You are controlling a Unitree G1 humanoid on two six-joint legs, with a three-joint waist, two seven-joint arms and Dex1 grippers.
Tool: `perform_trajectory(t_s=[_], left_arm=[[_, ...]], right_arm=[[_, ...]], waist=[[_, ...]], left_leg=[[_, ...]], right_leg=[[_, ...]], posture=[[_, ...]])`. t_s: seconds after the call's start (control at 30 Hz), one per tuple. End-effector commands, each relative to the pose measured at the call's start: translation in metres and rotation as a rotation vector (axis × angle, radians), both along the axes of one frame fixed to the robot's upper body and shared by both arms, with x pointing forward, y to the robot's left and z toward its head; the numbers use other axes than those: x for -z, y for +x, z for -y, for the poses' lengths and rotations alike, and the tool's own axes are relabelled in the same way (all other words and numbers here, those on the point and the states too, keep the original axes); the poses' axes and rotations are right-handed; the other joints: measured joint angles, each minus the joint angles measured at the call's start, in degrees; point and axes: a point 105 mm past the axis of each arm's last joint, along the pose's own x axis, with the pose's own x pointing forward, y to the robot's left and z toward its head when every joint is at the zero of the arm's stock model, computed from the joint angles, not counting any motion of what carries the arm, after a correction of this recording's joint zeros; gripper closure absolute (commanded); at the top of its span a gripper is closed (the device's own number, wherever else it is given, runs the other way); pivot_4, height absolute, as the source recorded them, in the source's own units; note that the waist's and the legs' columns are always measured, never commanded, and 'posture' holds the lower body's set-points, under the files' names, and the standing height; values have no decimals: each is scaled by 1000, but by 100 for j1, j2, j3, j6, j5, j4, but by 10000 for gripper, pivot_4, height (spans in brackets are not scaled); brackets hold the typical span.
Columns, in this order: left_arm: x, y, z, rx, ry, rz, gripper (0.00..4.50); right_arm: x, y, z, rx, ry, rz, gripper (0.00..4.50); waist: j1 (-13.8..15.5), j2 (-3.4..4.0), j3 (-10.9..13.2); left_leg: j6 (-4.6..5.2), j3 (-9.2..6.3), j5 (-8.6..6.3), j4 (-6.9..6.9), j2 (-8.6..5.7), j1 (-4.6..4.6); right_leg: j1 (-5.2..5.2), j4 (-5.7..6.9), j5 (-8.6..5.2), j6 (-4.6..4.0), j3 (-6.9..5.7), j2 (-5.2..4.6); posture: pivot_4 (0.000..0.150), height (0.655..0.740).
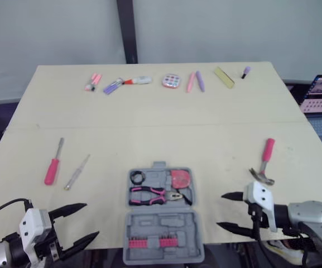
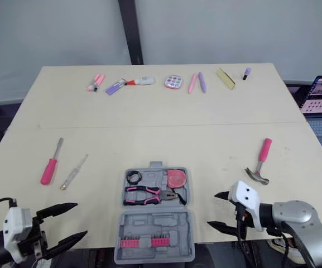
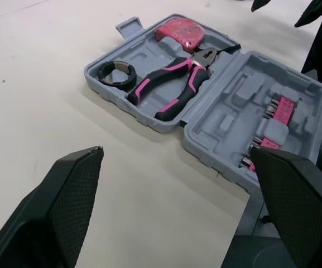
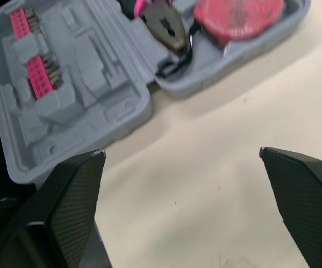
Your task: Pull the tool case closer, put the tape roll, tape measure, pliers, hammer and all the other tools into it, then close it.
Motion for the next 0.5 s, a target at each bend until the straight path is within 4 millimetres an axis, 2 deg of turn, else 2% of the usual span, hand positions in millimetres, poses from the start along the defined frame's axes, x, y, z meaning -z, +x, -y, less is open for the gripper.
perform_trajectory(t_s=[0.03,0.17,0.5], left_arm=[[-8,-1,-1,-25,12,47,0],[-9,-5,6,4,3,17,0],[-21,2,18,13,4,43,0]], right_arm=[[-5,-4,1,-20,14,13,627],[1,-9,5,-14,11,1,627],[2,-15,2,-36,19,-12,627]], waist=[[1,0,0],[3,-2,1],[0,-2,1]], left_leg=[[3,0,1,0,0,0],[3,0,2,1,-1,-3],[3,0,3,13,-2,-1]], right_leg=[[0,1,3,-2,0,1],[0,-2,5,-2,1,0],[6,1,8,3,2,0]], posture=[[1500,7400],[1500,7400],[1500,7400]])
